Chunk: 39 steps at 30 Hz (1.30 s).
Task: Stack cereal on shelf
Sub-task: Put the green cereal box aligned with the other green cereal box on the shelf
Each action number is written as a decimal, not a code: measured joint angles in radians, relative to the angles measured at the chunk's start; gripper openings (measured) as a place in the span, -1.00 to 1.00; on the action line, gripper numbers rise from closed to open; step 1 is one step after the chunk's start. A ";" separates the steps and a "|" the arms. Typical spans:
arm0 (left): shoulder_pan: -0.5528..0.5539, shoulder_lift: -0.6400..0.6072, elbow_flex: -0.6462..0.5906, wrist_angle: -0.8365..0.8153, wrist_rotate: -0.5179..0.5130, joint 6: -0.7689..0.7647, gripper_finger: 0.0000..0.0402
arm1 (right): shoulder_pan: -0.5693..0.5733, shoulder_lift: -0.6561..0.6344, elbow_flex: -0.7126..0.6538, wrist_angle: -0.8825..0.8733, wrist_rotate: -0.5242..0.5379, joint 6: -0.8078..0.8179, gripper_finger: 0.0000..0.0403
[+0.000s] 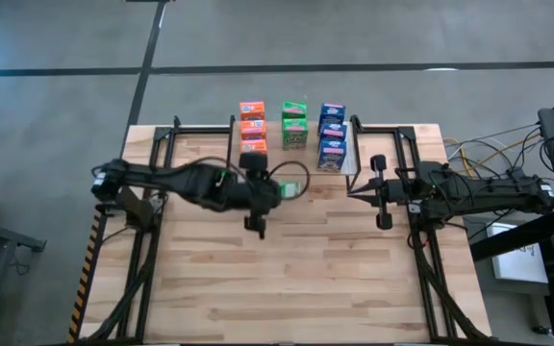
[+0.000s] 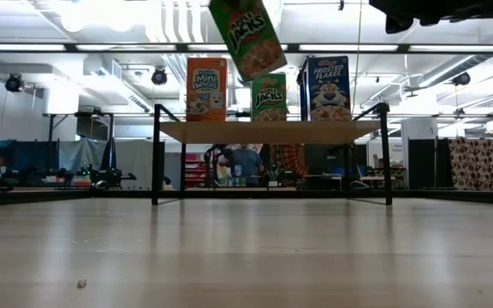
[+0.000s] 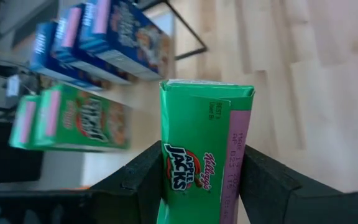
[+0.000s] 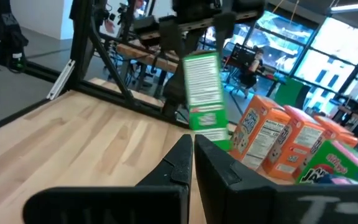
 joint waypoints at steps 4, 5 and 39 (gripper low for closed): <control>0.058 0.000 -0.001 0.059 0.000 0.080 -0.20 | 0.000 -0.003 0.000 -0.030 -0.005 0.035 -0.96; 0.072 0.000 -0.001 0.073 0.001 0.098 -0.20 | 0.000 -0.003 0.000 -0.040 -0.019 0.040 -0.96; 0.282 0.032 -0.001 0.145 0.192 0.165 -0.20 | 0.121 -0.006 -0.005 -0.148 -0.133 0.220 -0.96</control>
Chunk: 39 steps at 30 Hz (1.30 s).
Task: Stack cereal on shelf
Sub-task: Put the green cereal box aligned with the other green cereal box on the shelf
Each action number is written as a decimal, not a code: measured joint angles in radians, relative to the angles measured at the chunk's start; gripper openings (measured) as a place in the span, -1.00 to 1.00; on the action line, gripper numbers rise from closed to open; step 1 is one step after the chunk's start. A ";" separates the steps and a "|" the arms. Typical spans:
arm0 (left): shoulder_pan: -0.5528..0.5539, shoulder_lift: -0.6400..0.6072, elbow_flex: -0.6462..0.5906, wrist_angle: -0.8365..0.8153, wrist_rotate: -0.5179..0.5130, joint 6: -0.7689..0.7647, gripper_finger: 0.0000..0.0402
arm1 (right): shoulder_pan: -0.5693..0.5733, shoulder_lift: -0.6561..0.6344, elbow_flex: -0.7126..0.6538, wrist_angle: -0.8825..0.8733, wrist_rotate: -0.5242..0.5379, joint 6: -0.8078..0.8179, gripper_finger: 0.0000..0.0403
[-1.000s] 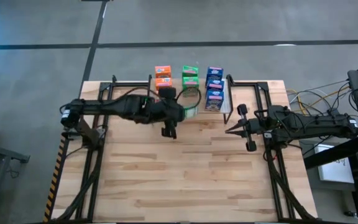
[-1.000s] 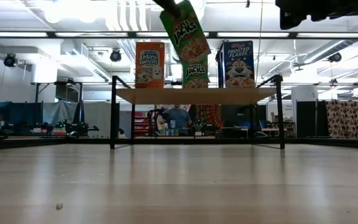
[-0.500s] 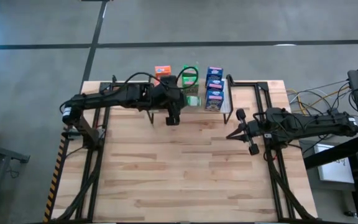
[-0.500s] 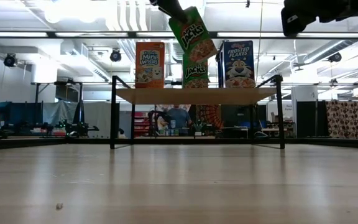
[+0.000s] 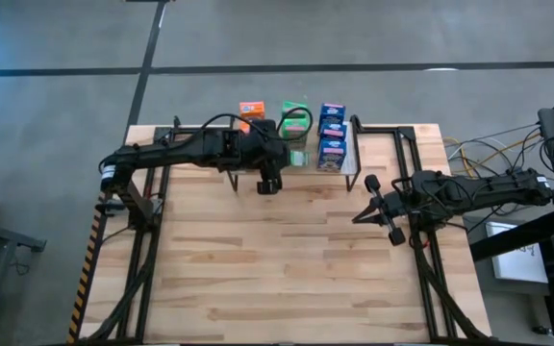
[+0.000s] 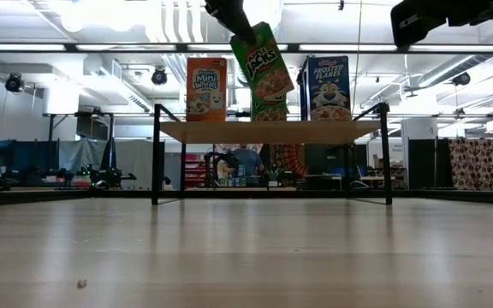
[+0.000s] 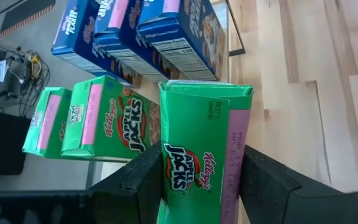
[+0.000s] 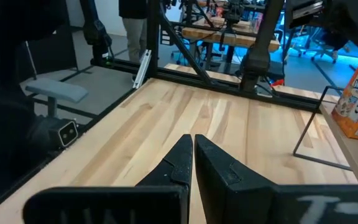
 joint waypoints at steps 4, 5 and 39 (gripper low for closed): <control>0.000 0.000 0.000 0.003 0.000 -0.036 -0.20 | 0.000 0.000 0.000 0.000 0.002 0.000 -0.96; 0.000 0.000 0.000 0.003 0.000 -0.050 -0.20 | 0.000 0.000 0.000 0.000 0.002 0.001 -0.96; 0.009 0.055 -0.030 0.056 -0.003 -0.101 -0.18 | 0.000 0.000 0.000 -0.003 0.002 0.013 -0.96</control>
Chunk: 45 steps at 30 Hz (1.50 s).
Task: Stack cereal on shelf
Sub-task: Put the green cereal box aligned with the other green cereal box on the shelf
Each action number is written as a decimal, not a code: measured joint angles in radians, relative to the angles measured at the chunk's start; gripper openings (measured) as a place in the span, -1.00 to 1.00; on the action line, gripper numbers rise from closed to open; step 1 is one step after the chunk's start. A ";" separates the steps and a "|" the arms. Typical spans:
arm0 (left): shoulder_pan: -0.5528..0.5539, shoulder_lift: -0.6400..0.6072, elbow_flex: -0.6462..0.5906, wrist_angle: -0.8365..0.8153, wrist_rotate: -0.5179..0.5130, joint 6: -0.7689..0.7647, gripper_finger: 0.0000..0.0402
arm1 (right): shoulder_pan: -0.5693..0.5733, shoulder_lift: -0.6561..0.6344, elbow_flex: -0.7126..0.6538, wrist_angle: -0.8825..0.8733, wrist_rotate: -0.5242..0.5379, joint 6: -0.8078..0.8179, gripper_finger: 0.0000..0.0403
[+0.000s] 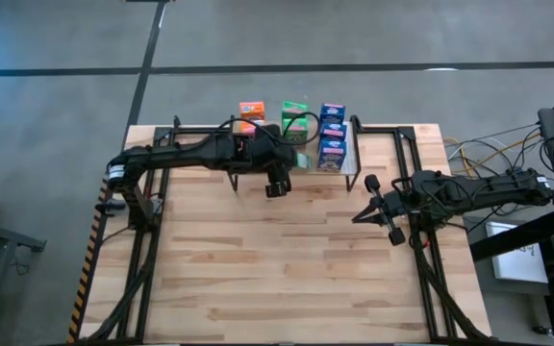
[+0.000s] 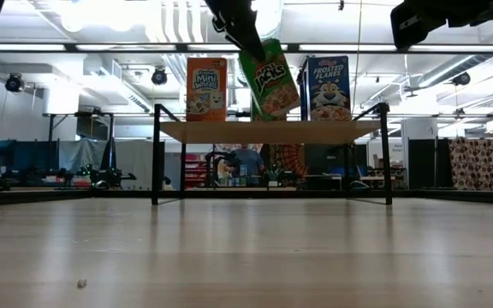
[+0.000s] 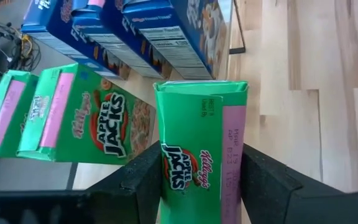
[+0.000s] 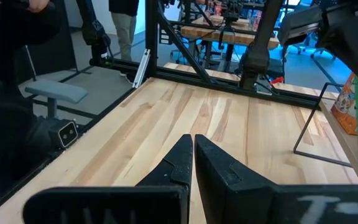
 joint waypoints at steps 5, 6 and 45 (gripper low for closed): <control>0.010 0.000 0.002 0.000 -0.009 0.004 -0.09 | 0.000 0.000 0.000 0.000 0.000 0.001 -0.96; 0.013 0.000 0.002 0.000 -0.009 0.004 -0.06 | 0.000 0.000 0.000 0.000 0.000 0.001 -0.96; -0.038 -0.080 0.047 0.025 -0.009 0.028 0.13 | 0.000 0.001 0.000 0.005 0.065 0.011 -0.95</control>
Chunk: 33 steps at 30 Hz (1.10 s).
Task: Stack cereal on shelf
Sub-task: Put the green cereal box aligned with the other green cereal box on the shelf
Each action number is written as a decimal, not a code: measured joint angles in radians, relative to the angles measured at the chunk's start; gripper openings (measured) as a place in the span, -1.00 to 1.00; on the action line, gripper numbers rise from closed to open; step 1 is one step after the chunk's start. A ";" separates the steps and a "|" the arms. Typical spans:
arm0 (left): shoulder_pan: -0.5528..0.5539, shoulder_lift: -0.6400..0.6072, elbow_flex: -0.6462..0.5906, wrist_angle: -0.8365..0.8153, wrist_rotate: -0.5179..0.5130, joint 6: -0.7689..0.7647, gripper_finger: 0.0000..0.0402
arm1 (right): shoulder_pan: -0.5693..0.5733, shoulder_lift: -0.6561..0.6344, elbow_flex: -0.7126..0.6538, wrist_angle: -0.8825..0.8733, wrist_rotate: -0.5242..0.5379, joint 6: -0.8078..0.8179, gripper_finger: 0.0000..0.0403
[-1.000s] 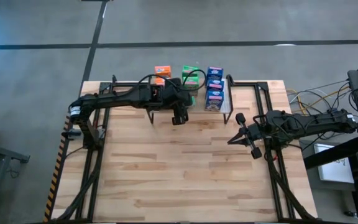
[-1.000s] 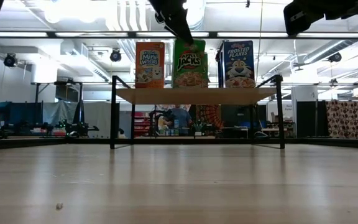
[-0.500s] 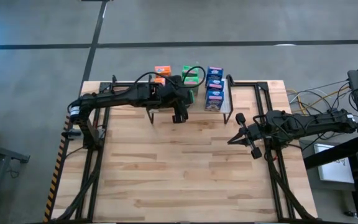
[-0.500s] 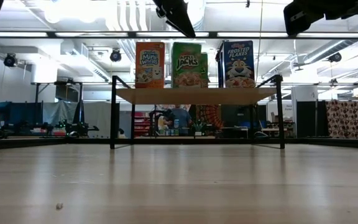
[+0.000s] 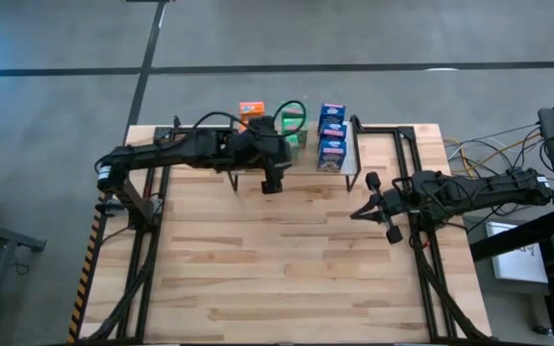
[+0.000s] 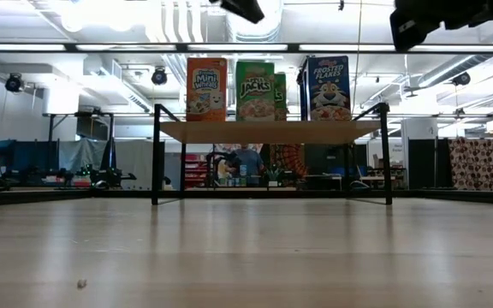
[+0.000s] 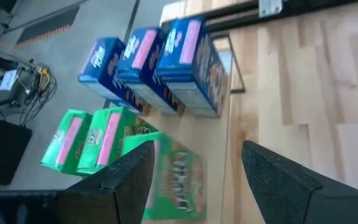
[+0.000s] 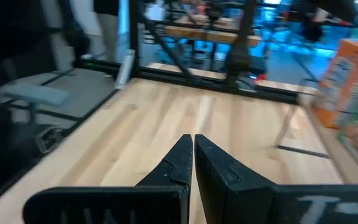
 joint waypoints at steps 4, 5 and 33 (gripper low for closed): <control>-0.056 -0.060 -0.017 0.004 0.000 -0.024 0.13 | 0.000 0.014 0.000 0.006 0.099 0.027 -0.96; -0.072 -0.077 -0.025 0.007 0.001 -0.032 0.13 | 0.000 0.019 0.000 0.012 0.123 0.028 -0.96; -0.437 -0.540 -0.797 0.580 -0.205 -0.168 0.13 | -0.078 0.470 0.420 -0.147 0.389 0.074 -0.96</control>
